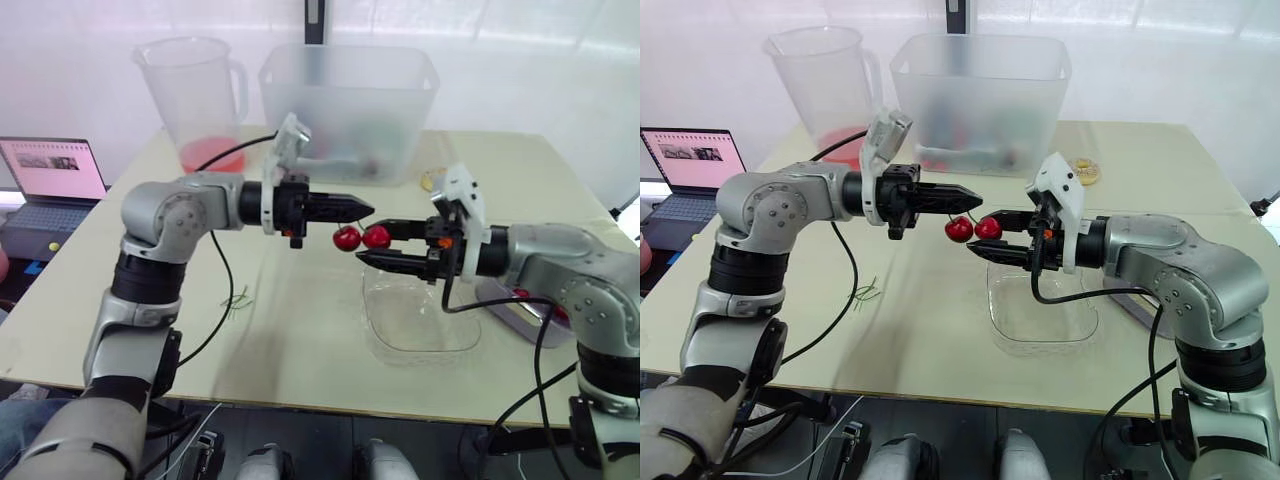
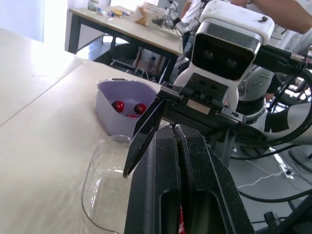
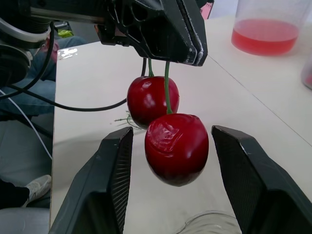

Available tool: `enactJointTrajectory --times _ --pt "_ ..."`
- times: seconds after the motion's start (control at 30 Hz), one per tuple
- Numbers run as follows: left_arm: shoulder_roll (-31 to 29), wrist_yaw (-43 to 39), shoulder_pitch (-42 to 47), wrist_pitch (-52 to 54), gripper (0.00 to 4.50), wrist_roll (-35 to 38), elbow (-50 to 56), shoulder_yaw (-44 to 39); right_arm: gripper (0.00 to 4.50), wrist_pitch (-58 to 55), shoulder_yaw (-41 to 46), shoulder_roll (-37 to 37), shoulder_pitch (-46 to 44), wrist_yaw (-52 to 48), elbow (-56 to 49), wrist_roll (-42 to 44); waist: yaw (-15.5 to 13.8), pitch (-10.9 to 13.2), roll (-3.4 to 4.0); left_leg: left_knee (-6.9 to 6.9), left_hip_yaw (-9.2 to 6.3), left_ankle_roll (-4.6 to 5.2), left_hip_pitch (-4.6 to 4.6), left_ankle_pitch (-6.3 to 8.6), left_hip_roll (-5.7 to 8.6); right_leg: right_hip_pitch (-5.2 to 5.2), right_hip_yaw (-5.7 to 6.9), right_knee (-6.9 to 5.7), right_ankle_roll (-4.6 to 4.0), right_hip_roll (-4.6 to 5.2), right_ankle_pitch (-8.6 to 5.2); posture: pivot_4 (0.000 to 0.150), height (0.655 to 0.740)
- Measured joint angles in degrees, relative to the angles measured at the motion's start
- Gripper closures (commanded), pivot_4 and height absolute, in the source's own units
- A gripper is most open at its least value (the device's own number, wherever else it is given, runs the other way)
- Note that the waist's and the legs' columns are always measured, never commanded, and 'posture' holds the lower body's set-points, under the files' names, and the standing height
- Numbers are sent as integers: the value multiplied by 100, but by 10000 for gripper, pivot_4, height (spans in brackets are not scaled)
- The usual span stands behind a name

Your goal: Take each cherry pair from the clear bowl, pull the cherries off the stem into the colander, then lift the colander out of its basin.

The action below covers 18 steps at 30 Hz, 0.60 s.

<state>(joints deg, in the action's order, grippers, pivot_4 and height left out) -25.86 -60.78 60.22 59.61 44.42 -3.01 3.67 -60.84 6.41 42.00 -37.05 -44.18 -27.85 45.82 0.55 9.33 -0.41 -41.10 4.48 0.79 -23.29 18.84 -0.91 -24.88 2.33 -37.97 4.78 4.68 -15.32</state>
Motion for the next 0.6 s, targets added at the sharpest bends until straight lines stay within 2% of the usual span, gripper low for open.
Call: enactJointTrajectory --times 0.07,0.1,0.6 --pt "0 0 -49 -2 45000 -1 39 0 35611 11 1 0 2 26 0 9 4 0 0 0 0 0 0 0 0 0 0 0 0 0 0 1500 7131" --pt "0 0 -72 -4 45000 -1 42 -1 37891 11 1 0 5 39 0 13 4 0 0 0 0 0 0 0 0 0 0 0 0 0 0 1500 7131" --pt "44 111 -135 -6 45000 -4 86 20 37891 27 173 146 323 3 -4 385 -5 0 0 0 -1 1 0 1 0 0 0 2 0 0 0 1500 7131"
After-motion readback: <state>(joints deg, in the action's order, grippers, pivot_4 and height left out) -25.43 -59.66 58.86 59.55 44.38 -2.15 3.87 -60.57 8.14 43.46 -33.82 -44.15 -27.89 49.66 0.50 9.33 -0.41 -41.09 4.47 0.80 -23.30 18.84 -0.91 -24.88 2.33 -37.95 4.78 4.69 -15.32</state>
